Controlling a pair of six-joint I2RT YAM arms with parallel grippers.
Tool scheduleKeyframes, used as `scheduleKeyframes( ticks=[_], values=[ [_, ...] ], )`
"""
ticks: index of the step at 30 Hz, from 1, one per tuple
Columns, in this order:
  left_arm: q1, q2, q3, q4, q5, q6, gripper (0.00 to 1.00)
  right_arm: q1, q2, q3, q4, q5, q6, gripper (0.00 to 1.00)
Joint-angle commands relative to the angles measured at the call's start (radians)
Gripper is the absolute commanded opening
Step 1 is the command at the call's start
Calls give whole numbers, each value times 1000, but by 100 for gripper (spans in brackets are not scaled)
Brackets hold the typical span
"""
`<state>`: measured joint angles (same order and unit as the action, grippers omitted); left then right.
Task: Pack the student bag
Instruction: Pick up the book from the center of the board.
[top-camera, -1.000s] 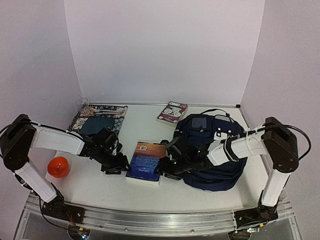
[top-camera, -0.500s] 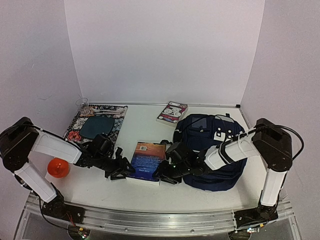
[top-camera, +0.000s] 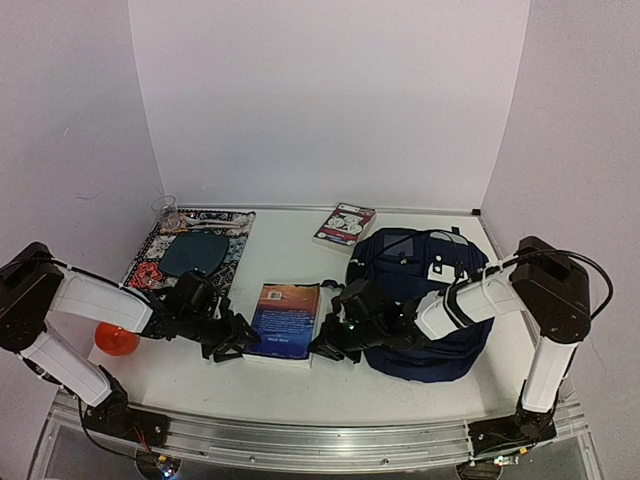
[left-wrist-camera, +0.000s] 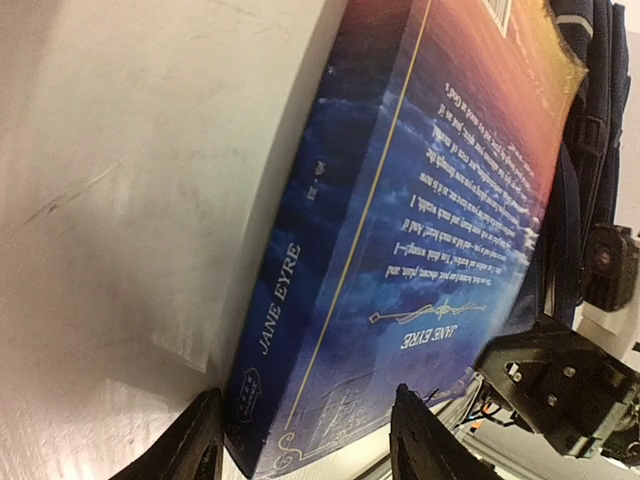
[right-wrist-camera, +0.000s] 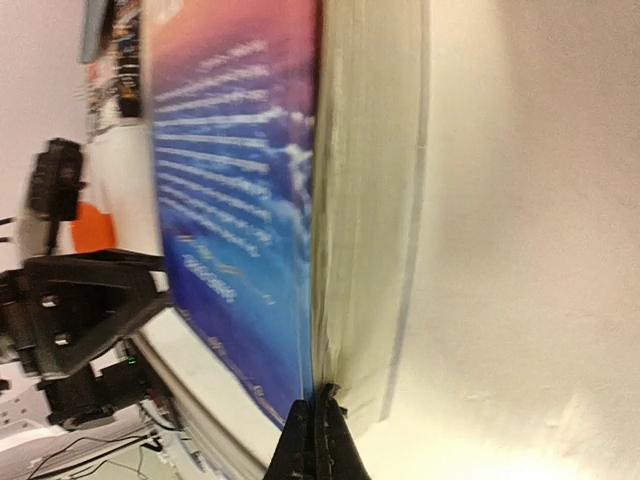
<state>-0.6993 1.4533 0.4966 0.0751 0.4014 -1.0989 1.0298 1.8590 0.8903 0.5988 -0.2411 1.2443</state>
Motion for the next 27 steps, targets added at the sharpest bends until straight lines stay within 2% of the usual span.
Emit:
scheduleKeyframes(
  ticks=[1, 5, 11, 14, 18, 27],
  values=[
    [5, -91, -34, 152, 21, -91, 59, 20, -48, -8, 178, -61, 38, 0],
    [13, -126, -68, 173, 8, -114, 62, 16, -53, -18, 219, -70, 63, 0],
    [13, -93, -50, 187, 55, -102, 61, 16, -9, 9, 232, -105, 65, 1],
    [14, -84, -44, 190, 65, -99, 60, 16, 23, 25, 241, -113, 70, 13],
    [14, -87, -54, 192, 62, -103, 59, 16, 43, 16, 232, -86, 81, 25],
    [14, -79, -64, 193, 56, -105, 58, 16, 51, -3, 141, -51, 89, 33]
  ],
)
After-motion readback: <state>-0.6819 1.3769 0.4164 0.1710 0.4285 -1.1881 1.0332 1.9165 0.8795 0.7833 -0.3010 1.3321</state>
